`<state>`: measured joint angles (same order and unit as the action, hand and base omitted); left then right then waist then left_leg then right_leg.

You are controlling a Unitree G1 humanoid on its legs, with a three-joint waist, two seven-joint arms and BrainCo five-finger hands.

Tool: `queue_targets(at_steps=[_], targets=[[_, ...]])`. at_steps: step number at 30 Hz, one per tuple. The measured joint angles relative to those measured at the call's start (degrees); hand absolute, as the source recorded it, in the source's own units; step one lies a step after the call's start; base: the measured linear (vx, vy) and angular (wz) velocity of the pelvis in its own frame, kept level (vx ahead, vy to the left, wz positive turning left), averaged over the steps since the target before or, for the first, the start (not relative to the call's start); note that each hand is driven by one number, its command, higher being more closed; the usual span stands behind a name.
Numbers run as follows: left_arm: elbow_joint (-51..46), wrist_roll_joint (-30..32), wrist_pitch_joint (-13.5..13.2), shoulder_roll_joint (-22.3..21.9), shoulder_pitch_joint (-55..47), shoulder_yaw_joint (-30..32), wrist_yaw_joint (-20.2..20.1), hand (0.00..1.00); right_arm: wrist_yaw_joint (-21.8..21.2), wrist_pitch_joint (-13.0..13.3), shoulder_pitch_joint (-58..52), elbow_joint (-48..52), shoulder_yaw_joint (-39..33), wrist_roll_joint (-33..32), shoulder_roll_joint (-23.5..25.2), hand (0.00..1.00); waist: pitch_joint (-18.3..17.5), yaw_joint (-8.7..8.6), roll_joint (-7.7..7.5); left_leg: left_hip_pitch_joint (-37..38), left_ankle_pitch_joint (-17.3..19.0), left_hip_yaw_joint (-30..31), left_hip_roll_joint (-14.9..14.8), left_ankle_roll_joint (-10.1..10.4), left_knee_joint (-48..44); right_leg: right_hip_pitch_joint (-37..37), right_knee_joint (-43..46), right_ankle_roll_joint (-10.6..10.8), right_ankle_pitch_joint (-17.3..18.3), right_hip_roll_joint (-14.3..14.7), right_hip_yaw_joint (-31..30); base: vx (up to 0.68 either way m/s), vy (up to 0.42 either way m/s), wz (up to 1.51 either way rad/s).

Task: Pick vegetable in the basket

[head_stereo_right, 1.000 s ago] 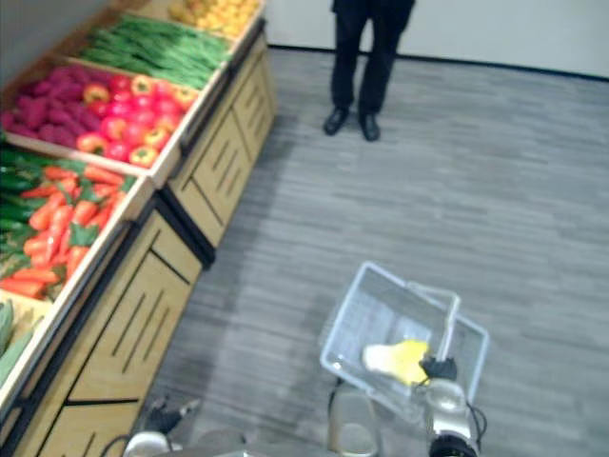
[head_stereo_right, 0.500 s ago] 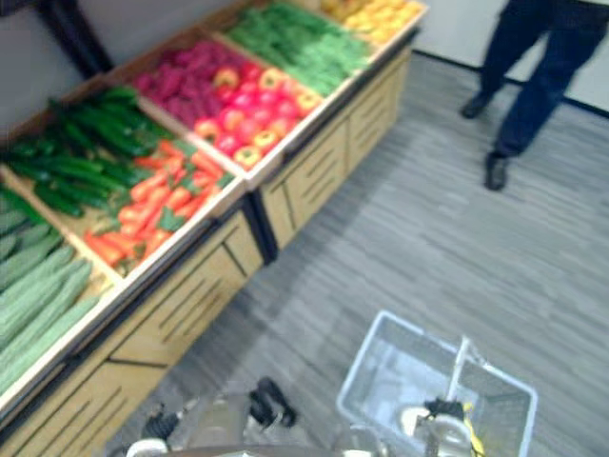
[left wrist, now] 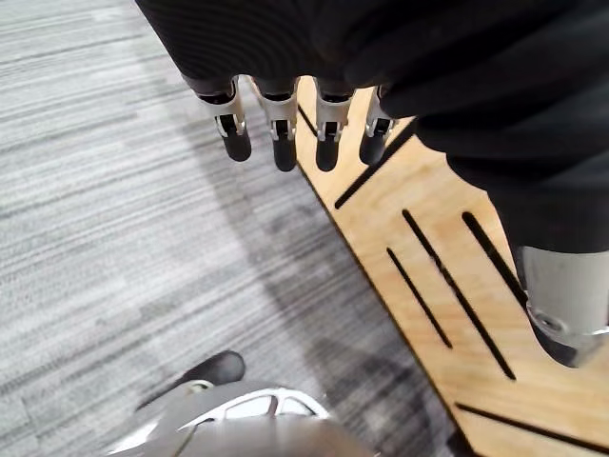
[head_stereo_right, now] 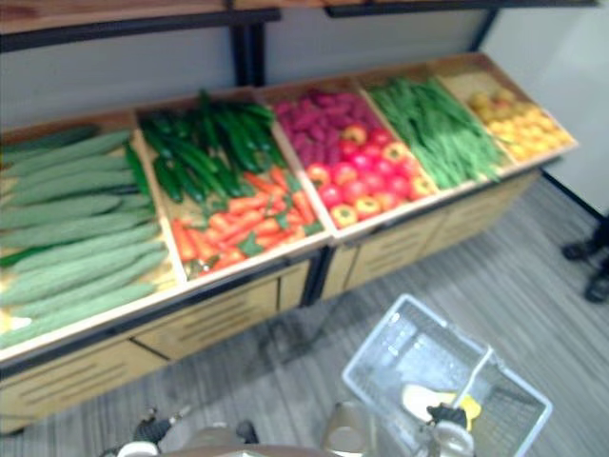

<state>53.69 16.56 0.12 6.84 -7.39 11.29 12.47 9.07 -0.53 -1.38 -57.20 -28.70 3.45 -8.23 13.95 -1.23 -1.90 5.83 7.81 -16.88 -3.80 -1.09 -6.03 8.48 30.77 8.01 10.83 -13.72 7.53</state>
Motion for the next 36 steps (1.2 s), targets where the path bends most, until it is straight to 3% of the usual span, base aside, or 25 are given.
queue_targets(at_steps=[2, 3, 4, 6, 7, 10, 14, 20, 24, 29, 31, 36], targets=[[0.0, 0.0, 0.0, 0.8, 1.7, -0.8, 0.3, 0.00, 0.0, 0.1, 0.0, -0.2, -0.1, -0.2, 1.2, 1.00, -0.2, -0.22, -0.96, -1.2, -0.5, 5.4, 0.7, 1.5, 1.1, -1.3, -13.6, 0.4, -0.9, 2.7, -9.2, 0.16, -0.445, 1.55], [0.1, 0.0, -0.2, 2.0, 3.0, -1.1, 0.5, 0.00, 0.0, 0.0, -0.1, -0.7, -0.2, -1.5, 2.6, 1.00, -0.5, -0.13, -3.51, -1.1, -1.1, 7.8, 2.4, 3.3, 2.2, -2.7, -18.7, 2.4, -4.8, 1.9, -11.8, 0.14, -0.423, 1.49], [0.9, 0.0, -0.1, 1.3, 3.5, -1.4, 0.5, 0.00, 0.0, 0.0, 0.2, -1.6, -0.3, -2.0, 2.7, 1.00, -0.2, -0.22, -2.85, -0.3, -2.0, 8.9, 1.7, 4.5, 3.1, -3.1, -17.9, 1.4, -5.1, 2.3, -10.0, 0.21, -0.387, 1.17], [0.7, -0.6, -0.4, 0.3, 2.9, -1.3, 0.9, 0.00, 0.1, -0.1, 1.4, -1.7, -0.5, -2.5, 2.1, 1.00, -0.8, 0.08, 0.56, 1.3, -4.2, 6.6, -2.3, 7.1, 6.4, -3.3, -17.3, 0.0, -4.8, 5.5, -8.2, 0.26, -0.326, 0.41], [0.5, -0.7, -0.3, 0.2, 2.7, -0.5, 1.0, 0.00, 0.3, 0.0, 1.8, -1.6, 0.0, -2.2, 1.7, 1.00, -0.9, 0.07, 1.53, 2.4, -4.7, 6.6, -4.2, 8.1, 7.9, -4.0, -17.2, -0.5, -4.7, 7.4, -7.4, 0.21, -0.262, 0.03], [-3.5, -3.7, -0.7, 0.2, 3.2, 3.5, 3.1, 0.00, 0.2, -0.1, 1.3, -1.7, 0.1, -2.2, 2.3, 1.00, -1.3, 0.13, 1.44, 4.8, -4.6, 5.5, -7.1, 8.5, 8.6, -6.1, -17.7, -2.0, -3.9, 10.3, -6.6, 0.18, -0.173, -0.08], [-13.5, -12.0, -2.8, 0.7, 6.2, 12.0, 8.7, 0.00, 0.5, 0.0, 0.1, -1.9, 0.0, -2.2, 3.0, 1.00, -1.6, 0.11, 0.79, 5.4, -4.5, 2.7, -7.3, 8.5, 8.8, -6.8, -19.7, -3.0, -4.7, 10.9, -7.7, 0.09, -0.023, -0.18], [-27.9, -21.5, -8.7, 9.0, 13.0, 19.0, 18.2, 0.00, 1.9, -0.1, -3.7, -1.8, -0.9, -2.2, 2.6, 1.00, -2.6, -0.17, 1.55, 5.5, -4.2, 1.9, -5.7, 8.4, 8.7, -9.7, -26.0, -1.9, -8.1, 9.5, -7.9, 0.01, 0.056, -0.02], [-34.0, -22.7, -11.2, 13.6, 14.9, 18.7, 18.9, 0.00, 1.9, -0.4, -5.4, -1.7, -2.6, -2.2, 2.1, 1.00, -3.5, -0.24, 2.33, 5.4, -3.9, 1.8, -4.8, 8.0, 8.4, -10.8, -28.6, -1.5, -9.6, 8.7, -7.8, -0.03, 0.041, 0.01], [-37.6, -20.3, -11.2, 16.5, 15.5, 10.7, 16.5, 0.00, 1.5, -0.5, -7.7, -1.0, -4.5, -2.2, 1.0, 1.00, -5.1, -0.45, 4.46, 4.8, -3.6, 1.6, -4.2, 7.7, 7.9, -11.0, -30.0, -1.1, -10.7, 8.0, -7.9, -0.04, 0.022, -0.02], [-38.1, -14.6, -10.8, 18.6, 17.2, 3.4, 13.2, 0.00, 1.0, -0.6, -7.8, -0.5, -4.6, -2.2, 0.4, 1.00, -5.4, -1.01, 5.12, 4.5, -3.6, 1.2, -4.2, 7.7, 7.8, -10.7, -30.3, -1.1, -10.9, 7.9, -8.1, -0.04, -0.004, -0.03], [-39.2, -2.7, -9.5, 18.6, 19.3, -11.4, 7.7, 0.00, -0.1, -0.4, -6.3, 0.6, -4.5, -1.2, 0.1, 1.00, -5.0, -3.54, 6.06, 4.1, -3.5, -2.4, -4.2, 7.9, 7.8, -8.5, -30.8, -1.1, -12.3, 8.5, -11.5, -0.04, 0.000, -0.35]])
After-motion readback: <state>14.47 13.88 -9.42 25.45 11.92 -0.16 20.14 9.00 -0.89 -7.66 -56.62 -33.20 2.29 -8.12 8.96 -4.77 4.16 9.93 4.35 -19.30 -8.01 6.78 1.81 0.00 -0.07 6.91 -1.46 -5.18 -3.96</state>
